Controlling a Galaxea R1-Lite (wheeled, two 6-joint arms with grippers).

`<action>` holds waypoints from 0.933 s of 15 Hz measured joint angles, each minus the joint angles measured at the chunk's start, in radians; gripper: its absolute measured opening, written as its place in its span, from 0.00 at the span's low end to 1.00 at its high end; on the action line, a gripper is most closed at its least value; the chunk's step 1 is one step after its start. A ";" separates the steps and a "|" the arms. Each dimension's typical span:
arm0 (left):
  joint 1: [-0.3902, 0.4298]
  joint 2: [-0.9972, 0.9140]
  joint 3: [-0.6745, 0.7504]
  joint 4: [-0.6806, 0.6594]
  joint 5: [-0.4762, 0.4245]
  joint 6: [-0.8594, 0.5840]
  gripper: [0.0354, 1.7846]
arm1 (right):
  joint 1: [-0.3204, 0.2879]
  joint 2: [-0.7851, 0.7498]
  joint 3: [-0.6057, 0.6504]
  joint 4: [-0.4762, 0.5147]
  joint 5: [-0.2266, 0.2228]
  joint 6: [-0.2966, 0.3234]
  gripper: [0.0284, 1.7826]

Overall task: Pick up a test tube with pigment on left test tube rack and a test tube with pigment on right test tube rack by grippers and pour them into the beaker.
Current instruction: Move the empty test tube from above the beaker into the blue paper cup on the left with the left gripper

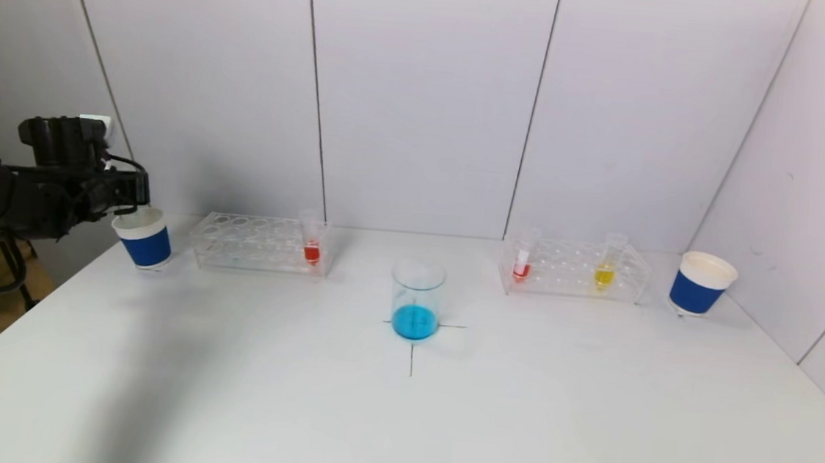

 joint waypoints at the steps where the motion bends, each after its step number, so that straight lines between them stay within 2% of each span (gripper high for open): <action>1: 0.000 0.000 0.012 -0.013 0.000 0.002 0.23 | 0.000 0.000 0.000 0.000 0.000 0.000 0.99; 14: -0.002 -0.001 0.058 -0.044 -0.001 0.001 0.23 | 0.000 0.000 -0.001 0.000 0.000 0.000 0.99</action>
